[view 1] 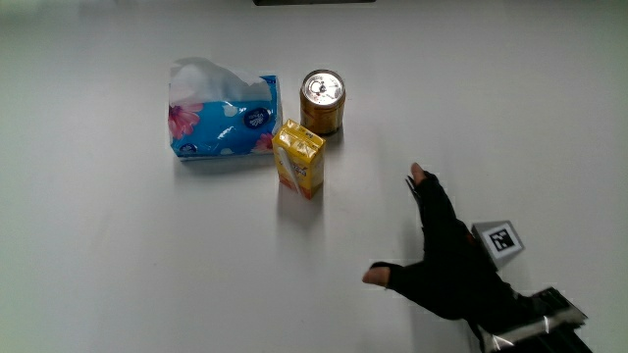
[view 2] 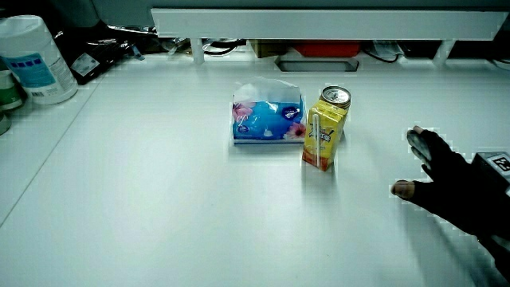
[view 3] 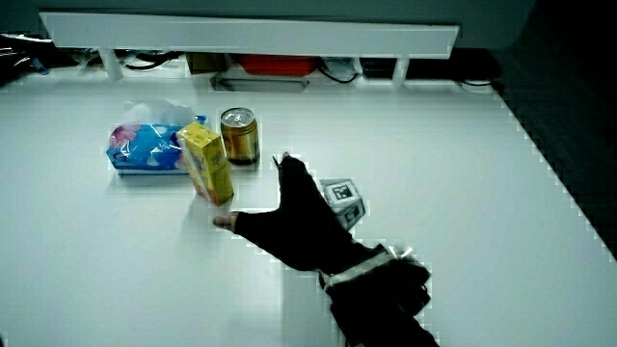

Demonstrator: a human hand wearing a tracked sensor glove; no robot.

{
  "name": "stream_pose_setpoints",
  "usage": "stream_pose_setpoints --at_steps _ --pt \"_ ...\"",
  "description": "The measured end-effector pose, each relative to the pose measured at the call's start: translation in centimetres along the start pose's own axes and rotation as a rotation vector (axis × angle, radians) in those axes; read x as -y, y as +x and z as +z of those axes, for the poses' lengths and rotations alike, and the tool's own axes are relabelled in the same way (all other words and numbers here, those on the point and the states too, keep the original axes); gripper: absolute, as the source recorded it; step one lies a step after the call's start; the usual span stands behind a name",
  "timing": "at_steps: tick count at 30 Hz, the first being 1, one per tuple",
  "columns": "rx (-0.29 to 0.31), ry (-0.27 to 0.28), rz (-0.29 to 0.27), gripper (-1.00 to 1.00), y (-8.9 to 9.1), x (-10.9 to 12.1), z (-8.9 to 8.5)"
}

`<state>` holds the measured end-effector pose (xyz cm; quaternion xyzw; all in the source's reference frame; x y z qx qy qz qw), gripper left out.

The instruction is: Pick ice redtea

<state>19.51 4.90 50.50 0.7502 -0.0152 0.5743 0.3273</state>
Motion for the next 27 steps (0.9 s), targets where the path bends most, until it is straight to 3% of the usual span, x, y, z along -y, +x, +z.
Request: stream_pose_setpoints --at_steps 2,3,4,5,6,8,10,11,18,27 --pt "-0.025 -0.007 -0.035 0.0 -0.8 -0.7 -0.6" --pt "0.0 -0.007 -0.036 0.0 -0.5 -1.3 -0.7" --pt "0.002 -0.006 -0.085 0.0 -0.8 -1.6 -0.9" --pt "0.015 -0.02 -0.059 0.0 -0.7 -2.3 -1.1" --pt "-0.002 -0.025 -0.07 0.0 -1.0 -2.8 -1.3" --pt "-0.028 -0.041 0.014 0.0 -1.3 -3.8 -1.8" --pt "-0.031 -0.042 0.002 0.0 -1.4 -4.6 -2.2" --pt "-0.031 -0.045 0.061 0.0 -1.2 -5.2 -2.4" --pt "-0.058 -0.052 0.061 0.0 -1.2 -7.7 -3.6" --pt "-0.122 -0.018 0.051 0.0 -0.3 -10.1 -4.7"
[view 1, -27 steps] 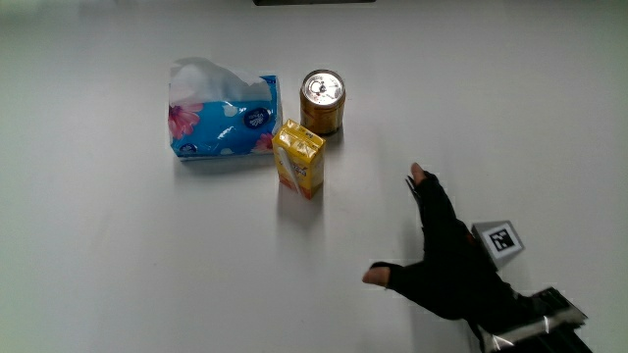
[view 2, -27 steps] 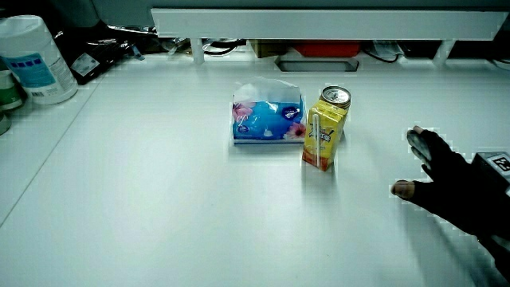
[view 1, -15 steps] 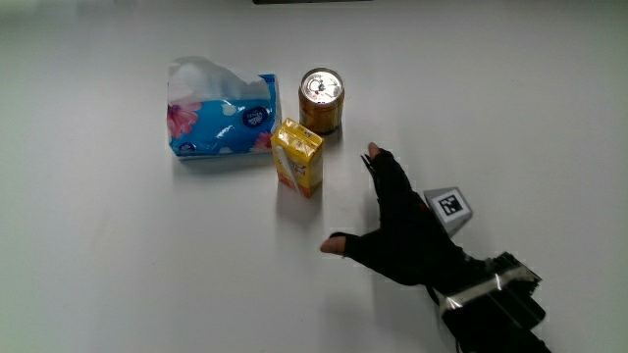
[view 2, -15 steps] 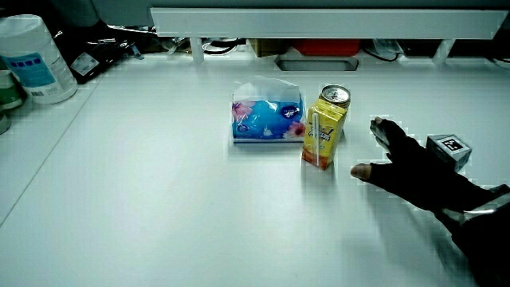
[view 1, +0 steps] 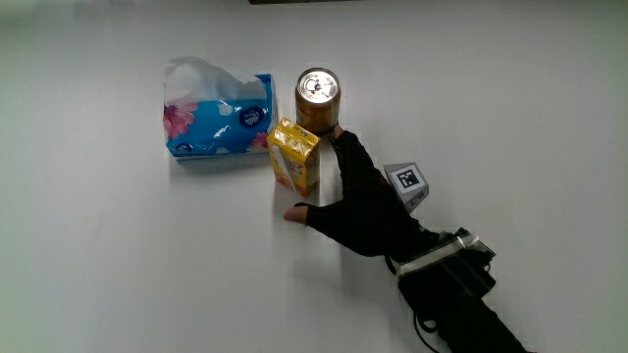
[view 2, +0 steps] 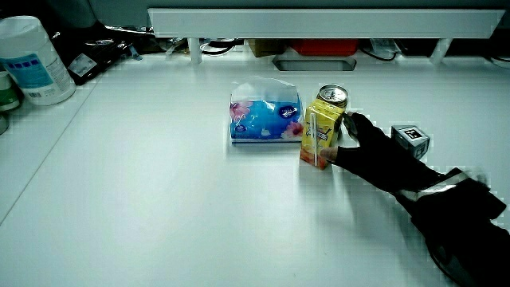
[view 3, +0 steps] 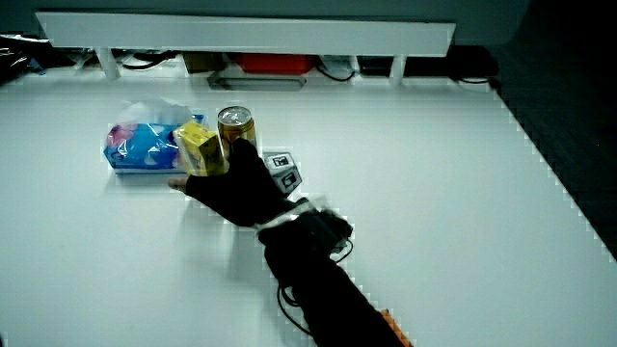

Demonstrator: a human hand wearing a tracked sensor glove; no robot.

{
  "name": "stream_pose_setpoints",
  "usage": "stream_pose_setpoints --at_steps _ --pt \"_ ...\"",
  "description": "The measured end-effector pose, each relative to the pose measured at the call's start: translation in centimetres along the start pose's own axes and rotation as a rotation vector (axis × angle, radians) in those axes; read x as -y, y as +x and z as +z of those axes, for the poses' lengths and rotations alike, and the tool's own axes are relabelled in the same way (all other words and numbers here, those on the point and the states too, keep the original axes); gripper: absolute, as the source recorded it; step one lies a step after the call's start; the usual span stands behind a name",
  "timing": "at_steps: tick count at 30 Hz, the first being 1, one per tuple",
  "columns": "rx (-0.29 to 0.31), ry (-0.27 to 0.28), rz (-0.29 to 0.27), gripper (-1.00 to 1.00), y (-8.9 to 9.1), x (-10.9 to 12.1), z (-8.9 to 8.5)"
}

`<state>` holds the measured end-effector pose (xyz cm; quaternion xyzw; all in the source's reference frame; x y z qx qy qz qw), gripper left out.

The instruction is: Pick ice redtea

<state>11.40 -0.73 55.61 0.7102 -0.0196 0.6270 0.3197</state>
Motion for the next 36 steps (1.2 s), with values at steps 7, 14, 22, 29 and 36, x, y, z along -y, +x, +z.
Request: stream_pose_setpoints --at_steps 7,14,22,29,36 --pt "-0.022 0.002 -0.002 0.0 0.8 -0.4 -0.2" --pt "-0.062 0.052 0.0 0.12 1.2 -0.1 -0.1" --pt "-0.174 0.18 0.049 0.42 1.8 0.2 -0.3" --pt "-0.183 0.278 0.089 0.69 1.7 0.5 -0.6" --pt "-0.189 0.305 0.111 0.96 1.3 0.7 -0.7"
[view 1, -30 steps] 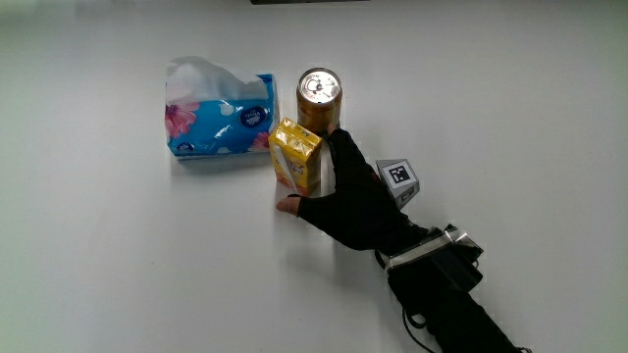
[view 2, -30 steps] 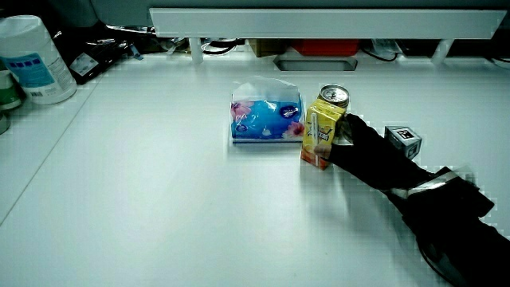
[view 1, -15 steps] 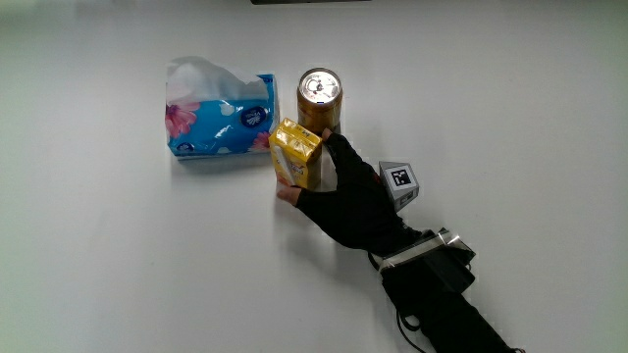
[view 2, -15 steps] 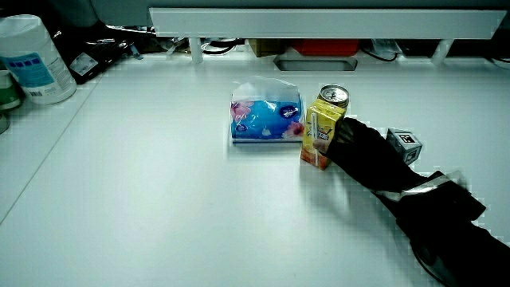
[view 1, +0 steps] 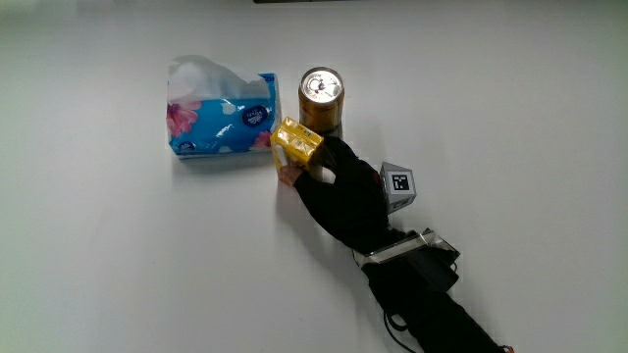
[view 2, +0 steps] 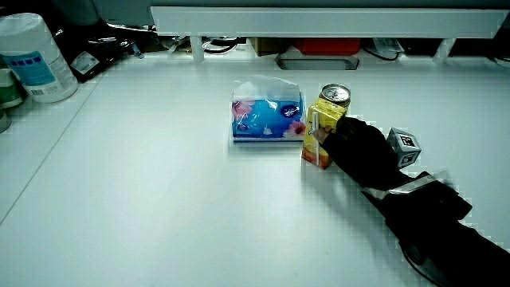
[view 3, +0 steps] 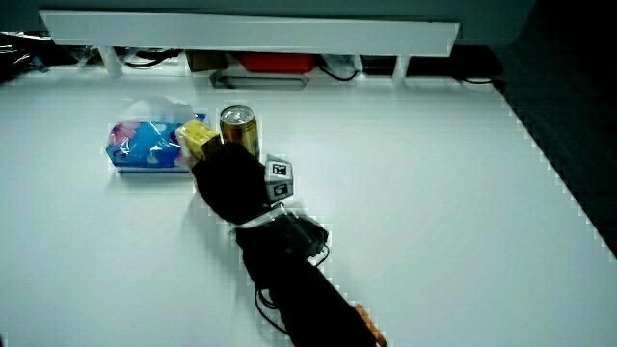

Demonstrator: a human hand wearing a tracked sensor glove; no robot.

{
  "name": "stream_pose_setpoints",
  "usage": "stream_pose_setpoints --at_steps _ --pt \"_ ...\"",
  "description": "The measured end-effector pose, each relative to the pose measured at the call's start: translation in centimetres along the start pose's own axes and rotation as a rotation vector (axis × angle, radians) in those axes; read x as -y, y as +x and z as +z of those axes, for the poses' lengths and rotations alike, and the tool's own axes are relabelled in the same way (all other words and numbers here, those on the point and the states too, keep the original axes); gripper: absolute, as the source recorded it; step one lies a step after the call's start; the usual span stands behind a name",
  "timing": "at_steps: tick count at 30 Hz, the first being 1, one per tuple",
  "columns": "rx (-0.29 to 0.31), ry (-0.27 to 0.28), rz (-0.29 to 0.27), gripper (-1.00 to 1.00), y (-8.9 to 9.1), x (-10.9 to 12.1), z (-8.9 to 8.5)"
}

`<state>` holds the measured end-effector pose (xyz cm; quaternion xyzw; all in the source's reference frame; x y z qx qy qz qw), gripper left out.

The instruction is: Pick ice redtea

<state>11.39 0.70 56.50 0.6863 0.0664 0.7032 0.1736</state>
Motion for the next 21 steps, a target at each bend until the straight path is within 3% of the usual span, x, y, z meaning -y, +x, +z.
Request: stream_pose_setpoints --at_steps 7,12,20,21 --pt "-0.011 0.016 0.023 1.0 0.0 0.2 0.3" --pt "-0.022 -0.015 0.081 1.0 -2.1 0.7 0.2" --pt "-0.049 -0.14 0.171 1.0 -5.5 2.1 -1.0" --pt "-0.076 -0.159 0.195 1.0 -6.0 2.4 -1.4"
